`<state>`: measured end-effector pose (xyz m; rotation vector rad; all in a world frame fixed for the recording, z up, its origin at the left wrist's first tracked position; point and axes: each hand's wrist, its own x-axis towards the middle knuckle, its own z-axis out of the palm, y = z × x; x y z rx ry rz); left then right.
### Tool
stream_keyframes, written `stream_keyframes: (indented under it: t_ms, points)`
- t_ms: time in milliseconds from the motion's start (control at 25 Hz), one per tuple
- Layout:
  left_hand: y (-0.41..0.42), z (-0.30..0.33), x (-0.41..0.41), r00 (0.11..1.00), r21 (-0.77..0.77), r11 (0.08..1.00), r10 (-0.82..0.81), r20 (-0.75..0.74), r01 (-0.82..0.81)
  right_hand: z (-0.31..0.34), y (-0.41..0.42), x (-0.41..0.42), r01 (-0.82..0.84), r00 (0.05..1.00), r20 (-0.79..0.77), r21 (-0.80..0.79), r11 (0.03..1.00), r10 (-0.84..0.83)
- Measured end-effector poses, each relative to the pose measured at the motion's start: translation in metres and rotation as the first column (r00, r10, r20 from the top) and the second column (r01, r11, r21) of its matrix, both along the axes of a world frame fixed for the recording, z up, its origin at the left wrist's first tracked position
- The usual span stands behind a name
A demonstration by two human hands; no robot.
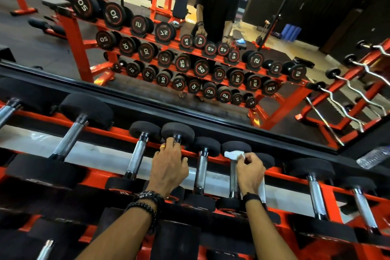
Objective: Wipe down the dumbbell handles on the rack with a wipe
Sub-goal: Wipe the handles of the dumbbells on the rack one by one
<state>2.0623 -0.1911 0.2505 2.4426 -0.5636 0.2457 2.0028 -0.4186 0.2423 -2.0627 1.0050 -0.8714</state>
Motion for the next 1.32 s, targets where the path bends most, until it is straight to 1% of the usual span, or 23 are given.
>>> stream_keyframes:
  t_ms: [80,160,200,240,280,320,360,400,440,480,520,600,680,720,760,800,880,960,1000,1040,1160,1240,1320]
  points:
    - [0.0,-0.001,0.001,1.0,0.0,1.0,-0.006,0.003,0.006,0.001,0.003,-0.003,-0.069,0.995,-0.087,-0.174,0.982,0.055]
    - [0.001,-0.002,0.001,1.0,-0.003,1.0,-0.005,0.005,0.005,-0.003,0.009,-0.003,-0.127,0.983,-0.172,-0.355,0.926,0.069]
    - [0.001,-0.001,0.001,1.0,-0.003,1.0,-0.005,0.006,0.005,-0.002,0.013,-0.001,-0.134,0.98,-0.188,-0.401,0.906,0.062]
    - [0.0,-0.001,0.001,1.0,-0.002,1.0,-0.008,0.005,0.008,-0.002,0.013,0.002,-0.11,0.984,-0.169,-0.381,0.918,0.048]
    - [0.0,-0.001,0.001,1.0,0.001,1.0,-0.01,0.003,0.01,0.001,0.013,0.004,-0.065,0.993,-0.111,-0.301,0.951,0.033]
    - [-0.001,-0.001,0.0,1.0,0.005,1.0,-0.014,0.001,0.014,0.002,0.011,0.004,-0.011,1.0,-0.017,-0.153,0.988,0.008]
    - [0.0,-0.001,0.001,1.0,0.01,1.0,-0.017,-0.001,0.017,0.002,0.007,0.003,0.03,0.996,0.077,0.038,0.999,-0.033]
    - [0.0,-0.002,0.002,1.0,0.014,1.0,-0.017,-0.001,0.017,0.001,0.003,0.0,0.056,0.987,0.133,0.24,0.969,-0.089]
    - [0.0,-0.003,0.002,1.0,0.016,1.0,-0.013,0.002,0.013,-0.001,0.0,-0.003,0.08,0.984,0.118,0.397,0.914,-0.137]
    - [-0.001,-0.004,0.003,1.0,0.019,1.0,-0.013,0.0,0.013,-0.002,-0.002,-0.007,0.097,0.989,0.056,0.464,0.881,-0.139]
    - [-0.001,-0.005,0.003,1.0,0.021,1.0,-0.017,-0.004,0.017,-0.001,-0.002,-0.013,0.102,0.994,-0.014,0.433,0.896,-0.106]
    - [-0.002,-0.007,0.004,1.0,0.025,1.0,-0.018,0.002,0.018,0.009,0.001,-0.022,0.014,0.985,-0.172,0.151,0.988,0.012]
    - [-0.001,-0.008,0.003,0.999,0.018,0.999,-0.033,0.027,0.033,0.021,0.009,-0.034,-0.107,0.953,-0.294,-0.096,0.99,0.075]
    - [0.0,-0.008,0.003,0.998,0.015,0.999,-0.041,0.04,0.04,0.022,0.014,-0.042,-0.159,0.939,-0.328,-0.157,0.975,0.101]
    - [0.001,-0.009,0.004,0.998,0.017,0.999,-0.044,0.046,0.043,0.017,0.019,-0.052,-0.201,0.933,-0.334,-0.175,0.964,0.134]
    - [0.002,-0.009,0.004,0.998,0.024,0.999,-0.045,0.05,0.044,0.007,0.023,-0.061,-0.219,0.942,-0.291,-0.152,0.964,0.168]
    - [0.0,-0.005,0.002,0.991,0.048,0.995,-0.088,0.097,0.084,-0.012,0.032,-0.08,-0.174,0.977,-0.137,-0.055,0.983,0.165]
    - [0.001,0.0,-0.002,0.958,0.11,0.98,-0.189,0.218,0.168,-0.023,0.034,-0.086,-0.123,0.992,-0.042,-0.01,0.992,0.122]
    - [0.002,0.001,-0.005,0.938,0.148,0.967,-0.239,0.25,0.207,-0.025,0.033,-0.085,-0.123,0.992,-0.037,0.0,0.992,0.123]
    - [0.004,0.002,-0.007,0.932,0.17,0.956,-0.275,0.235,0.24,-0.025,0.035,-0.084,-0.119,0.992,-0.044,0.004,0.993,0.119]
    - [0.007,0.002,-0.01,0.935,0.14,0.951,-0.3,0.189,0.277,-0.017,0.036,-0.084,-0.116,0.991,-0.055,0.061,0.991,0.12]
    - [0.007,0.0,-0.012,0.912,0.142,0.939,-0.339,0.233,0.313,-0.009,0.032,-0.086,-0.136,0.989,-0.019,0.238,0.962,0.144]
    - [0.007,-0.001,-0.013,0.888,0.151,0.93,-0.365,0.28,0.335,0.001,0.028,-0.092,-0.216,0.974,0.16,0.471,0.855,0.158]
